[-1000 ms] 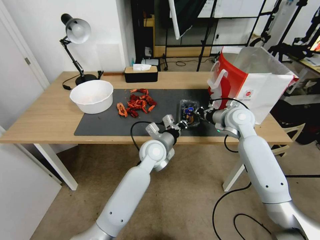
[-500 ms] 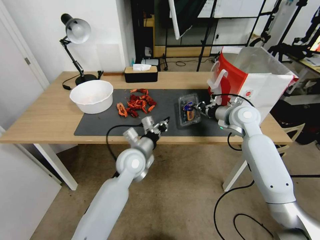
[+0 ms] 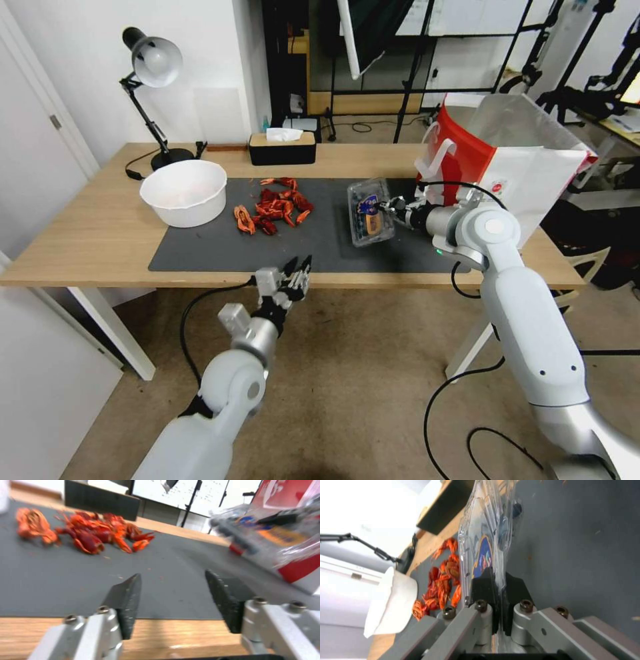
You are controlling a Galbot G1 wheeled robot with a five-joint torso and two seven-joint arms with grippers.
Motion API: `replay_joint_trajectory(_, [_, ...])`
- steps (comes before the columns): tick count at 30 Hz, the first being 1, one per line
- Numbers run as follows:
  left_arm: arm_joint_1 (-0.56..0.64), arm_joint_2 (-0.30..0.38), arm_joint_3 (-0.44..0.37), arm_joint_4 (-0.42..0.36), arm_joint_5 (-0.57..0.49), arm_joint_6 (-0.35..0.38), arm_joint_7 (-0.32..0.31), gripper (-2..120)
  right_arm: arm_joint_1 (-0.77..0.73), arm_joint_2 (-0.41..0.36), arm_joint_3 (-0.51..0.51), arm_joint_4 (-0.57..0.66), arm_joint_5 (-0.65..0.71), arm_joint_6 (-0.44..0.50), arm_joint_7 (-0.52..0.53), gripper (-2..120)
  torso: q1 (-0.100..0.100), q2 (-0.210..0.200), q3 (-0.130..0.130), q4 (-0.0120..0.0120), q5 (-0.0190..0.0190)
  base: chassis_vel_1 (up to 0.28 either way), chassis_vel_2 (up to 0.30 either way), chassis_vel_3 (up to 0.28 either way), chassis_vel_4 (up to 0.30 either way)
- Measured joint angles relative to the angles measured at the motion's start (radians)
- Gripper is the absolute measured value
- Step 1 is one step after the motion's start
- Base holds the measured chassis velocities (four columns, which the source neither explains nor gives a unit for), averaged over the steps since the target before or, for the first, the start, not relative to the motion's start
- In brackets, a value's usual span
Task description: Close the takeout container lid, then place the container into the takeout bag.
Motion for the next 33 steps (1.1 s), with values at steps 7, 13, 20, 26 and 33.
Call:
replay_joint_trajectory(7, [0.088, 0.013, -0.063, -0.027, 0.112, -0.041, -0.064, 85, -0.033, -0.022, 0.039, 0.042, 0.011, 0.002, -0.036, 0, 0.0, 0.0, 0.0, 0.0002, 0.0003, 0.0, 0.0, 0.0, 0.0])
replay_joint_trajectory(13, [0.165, -0.006, -0.106, -0.051, 0.148, -0.072, -0.092, 99, -0.021, -0.018, 0.039, 0.064, 0.01, 0.003, -0.058, 0, 0.0, 0.0, 0.0, 0.0002, 0.0002, 0.0, 0.0, 0.0, 0.0])
replay_joint_trajectory(20, [0.244, -0.023, -0.142, -0.052, 0.19, -0.13, -0.099, 100, 0.0, -0.029, 0.037, 0.118, -0.066, 0.035, -0.142, 0, 0.0, 0.0, 0.0, 0.0001, 0.0003, 0.0, 0.0, 0.0, 0.0])
replay_joint_trajectory(26, [0.284, -0.029, -0.166, -0.052, 0.193, -0.157, -0.095, 100, 0.039, -0.069, 0.042, 0.162, -0.272, 0.142, -0.294, 0, 0.0, 0.0, 0.0, 0.0001, 0.0003, 0.0, 0.0, 0.0, 0.0])
replay_joint_trajectory(33, [0.29, -0.04, -0.172, -0.052, 0.194, -0.167, -0.092, 100, 0.093, -0.127, 0.072, 0.163, -0.426, 0.238, -0.36, 0, 0.0, 0.0, 0.0, 0.0, 0.0001, 0.0, 0.0, 0.0, 0.0])
